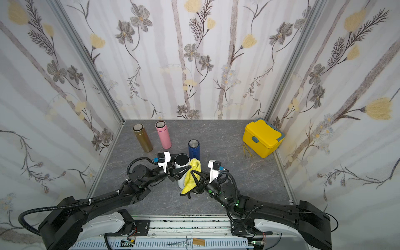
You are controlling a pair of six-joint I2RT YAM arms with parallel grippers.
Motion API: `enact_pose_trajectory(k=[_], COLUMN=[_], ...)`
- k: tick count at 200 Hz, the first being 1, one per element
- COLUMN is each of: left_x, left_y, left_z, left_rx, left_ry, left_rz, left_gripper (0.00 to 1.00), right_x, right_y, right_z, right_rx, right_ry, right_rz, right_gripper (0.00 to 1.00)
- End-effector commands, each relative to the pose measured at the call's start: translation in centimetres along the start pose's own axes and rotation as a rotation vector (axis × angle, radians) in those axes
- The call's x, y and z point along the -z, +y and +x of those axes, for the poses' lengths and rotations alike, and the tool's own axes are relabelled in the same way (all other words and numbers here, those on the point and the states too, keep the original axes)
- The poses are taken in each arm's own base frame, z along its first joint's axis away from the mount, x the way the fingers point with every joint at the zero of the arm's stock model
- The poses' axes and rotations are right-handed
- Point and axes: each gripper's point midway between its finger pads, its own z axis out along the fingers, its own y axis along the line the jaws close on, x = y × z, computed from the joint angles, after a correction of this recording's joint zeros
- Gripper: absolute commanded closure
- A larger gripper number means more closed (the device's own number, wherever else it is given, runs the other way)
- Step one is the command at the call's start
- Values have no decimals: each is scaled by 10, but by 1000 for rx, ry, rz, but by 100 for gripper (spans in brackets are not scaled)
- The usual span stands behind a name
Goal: Wipe the surface of the thermos
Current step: Wipe the dirt from the surface of the thermos.
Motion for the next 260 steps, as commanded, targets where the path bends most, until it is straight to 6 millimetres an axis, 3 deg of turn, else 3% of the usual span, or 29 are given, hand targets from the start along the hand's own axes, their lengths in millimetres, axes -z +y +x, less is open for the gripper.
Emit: enact_pose_trajectory(k=[1, 25, 57, 77, 117, 139, 178, 204, 260], left_x=[7, 10, 10, 8, 6, 2, 1, 2, -3], left_y=[-7, -5, -11, -10, -8, -7, -6, -14, -23], left_z=[-26, -42, -50, -50, -48, -50, -53, -56, -57], left_rx=[41, 99, 147, 171, 204, 241, 269, 282, 266], left_ry=[-102, -133, -145, -130, -125, -119, -127, -149, -168], left_rz=[10, -12, -8, -28, -41, -44, -48, 5, 12], left_gripper=[100, 100, 100, 100, 100, 100, 100, 100, 100], right_x=[-5, -4, 14, 15, -10, -18, -16, -14, -19], right_y=[19, 8, -16, -10, 26, 36, 1, -8, 42], right_z=[-8, 10, 36, 26, -10, -8, 29, 34, -3], right_rx=[35, 35, 13, 31, 96, 88, 68, 70, 119], right_ry=[9, 41, 57, 34, 2, 5, 58, 46, 6], right_rz=[-59, -48, -40, -57, -86, -127, -48, -40, -183], right_gripper=[100, 100, 100, 100, 100, 100, 100, 100, 100])
